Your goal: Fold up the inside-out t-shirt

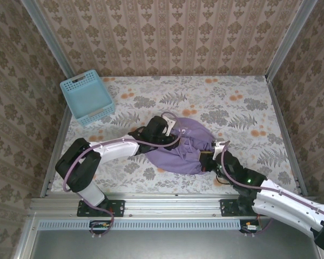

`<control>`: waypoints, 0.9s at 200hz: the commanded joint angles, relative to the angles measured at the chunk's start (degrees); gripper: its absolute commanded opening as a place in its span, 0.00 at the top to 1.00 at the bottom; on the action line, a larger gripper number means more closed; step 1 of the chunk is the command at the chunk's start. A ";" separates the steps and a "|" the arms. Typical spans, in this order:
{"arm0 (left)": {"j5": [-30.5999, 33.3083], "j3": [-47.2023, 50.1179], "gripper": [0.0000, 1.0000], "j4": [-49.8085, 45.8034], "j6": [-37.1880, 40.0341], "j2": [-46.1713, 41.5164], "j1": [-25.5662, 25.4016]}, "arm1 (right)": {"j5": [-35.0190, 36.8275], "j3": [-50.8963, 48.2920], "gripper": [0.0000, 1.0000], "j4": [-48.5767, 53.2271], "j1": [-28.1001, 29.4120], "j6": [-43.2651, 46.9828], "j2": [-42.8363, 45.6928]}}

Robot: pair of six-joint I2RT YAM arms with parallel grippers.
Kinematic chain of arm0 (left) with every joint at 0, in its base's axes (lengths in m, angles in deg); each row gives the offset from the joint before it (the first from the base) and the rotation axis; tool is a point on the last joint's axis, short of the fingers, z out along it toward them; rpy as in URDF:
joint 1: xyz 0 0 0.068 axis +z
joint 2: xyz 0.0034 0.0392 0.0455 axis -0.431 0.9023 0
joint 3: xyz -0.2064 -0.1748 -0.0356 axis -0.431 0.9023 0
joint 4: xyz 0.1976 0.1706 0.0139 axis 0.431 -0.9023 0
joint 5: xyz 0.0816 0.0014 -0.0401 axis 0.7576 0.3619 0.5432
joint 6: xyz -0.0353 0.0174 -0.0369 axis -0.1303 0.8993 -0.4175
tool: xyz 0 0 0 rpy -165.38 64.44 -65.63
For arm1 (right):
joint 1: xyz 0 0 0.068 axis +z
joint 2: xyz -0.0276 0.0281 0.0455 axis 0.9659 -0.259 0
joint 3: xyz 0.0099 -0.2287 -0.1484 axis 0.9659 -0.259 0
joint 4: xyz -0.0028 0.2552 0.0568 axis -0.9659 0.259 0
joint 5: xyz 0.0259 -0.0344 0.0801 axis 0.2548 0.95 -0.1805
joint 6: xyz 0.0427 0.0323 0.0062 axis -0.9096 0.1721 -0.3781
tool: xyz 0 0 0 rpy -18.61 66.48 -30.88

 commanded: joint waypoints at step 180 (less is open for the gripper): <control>13.69 -11.60 0.52 -14.78 -0.12 3.13 -13.48 | -0.08 -1.11 1.00 -1.77 -0.37 -1.69 0.32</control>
